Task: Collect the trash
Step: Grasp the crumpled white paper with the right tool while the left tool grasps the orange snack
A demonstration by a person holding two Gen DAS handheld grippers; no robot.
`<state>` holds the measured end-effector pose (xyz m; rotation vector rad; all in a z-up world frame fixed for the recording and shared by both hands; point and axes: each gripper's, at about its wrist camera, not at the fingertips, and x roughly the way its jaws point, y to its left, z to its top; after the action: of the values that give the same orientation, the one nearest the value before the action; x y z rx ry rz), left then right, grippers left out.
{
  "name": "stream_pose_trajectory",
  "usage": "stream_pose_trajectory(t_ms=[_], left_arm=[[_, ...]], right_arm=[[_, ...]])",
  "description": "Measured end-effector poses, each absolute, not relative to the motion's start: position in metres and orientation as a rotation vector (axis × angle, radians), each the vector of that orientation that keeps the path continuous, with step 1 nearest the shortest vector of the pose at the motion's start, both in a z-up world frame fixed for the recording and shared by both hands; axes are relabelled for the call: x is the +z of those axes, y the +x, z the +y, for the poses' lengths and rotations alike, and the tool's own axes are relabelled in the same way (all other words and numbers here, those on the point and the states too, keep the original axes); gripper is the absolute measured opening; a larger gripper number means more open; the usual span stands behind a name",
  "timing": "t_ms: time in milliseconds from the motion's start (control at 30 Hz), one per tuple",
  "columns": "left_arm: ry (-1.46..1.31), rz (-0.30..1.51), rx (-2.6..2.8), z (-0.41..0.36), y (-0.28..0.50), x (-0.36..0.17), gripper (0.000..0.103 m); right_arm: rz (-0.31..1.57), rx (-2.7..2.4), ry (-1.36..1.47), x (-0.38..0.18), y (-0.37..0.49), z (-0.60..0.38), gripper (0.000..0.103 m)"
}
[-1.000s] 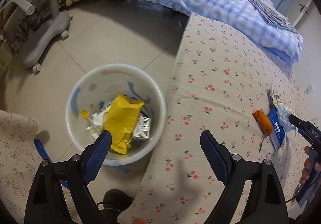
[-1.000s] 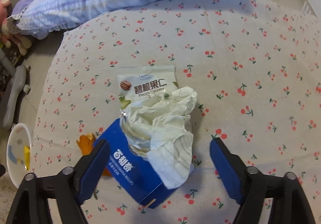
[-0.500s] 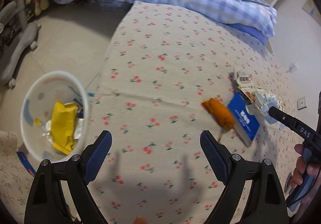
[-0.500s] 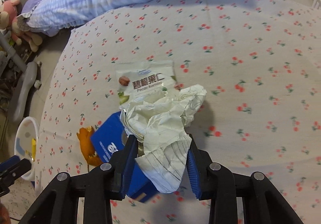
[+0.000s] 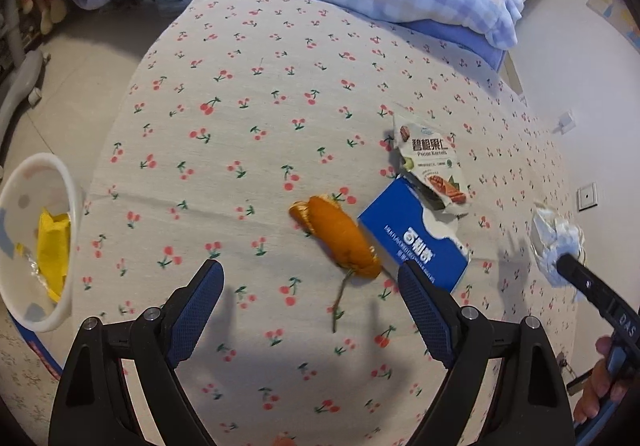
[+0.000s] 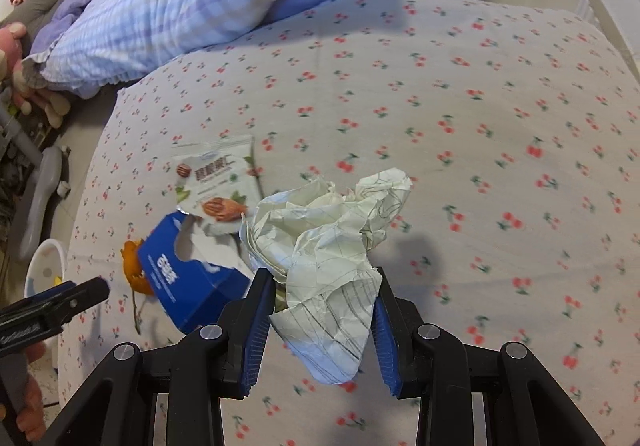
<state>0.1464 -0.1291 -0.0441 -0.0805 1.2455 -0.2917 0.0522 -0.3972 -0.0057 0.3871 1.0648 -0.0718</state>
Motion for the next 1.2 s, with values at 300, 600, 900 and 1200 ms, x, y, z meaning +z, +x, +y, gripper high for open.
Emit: stream_pose_trajectory(t_ms=[300,600,900,1200], left_arm=[[-0.105,1.231,-0.302,-0.149,0.145,-0.056,0.049],[-0.078,1.211,-0.299,-0.155,0.149,-0.061,0.038],[-0.071,1.215,-0.310,-0.155,0.152,-0.062,0.020],[-0.097,1.192,-0.319,-0.128,0.144,-0.045,0.018]], right_arm=[[1.068,-0.108,0.417,-0.007,0.032,-0.418,0.041],[1.066,-0.111,0.430,-0.007,0.023,-0.423,0.041],[1.079,-0.105,0.410,-0.009,0.026,-0.415,0.041],[1.068,-0.090,0.399,-0.003,0.029,-0.404,0.041]])
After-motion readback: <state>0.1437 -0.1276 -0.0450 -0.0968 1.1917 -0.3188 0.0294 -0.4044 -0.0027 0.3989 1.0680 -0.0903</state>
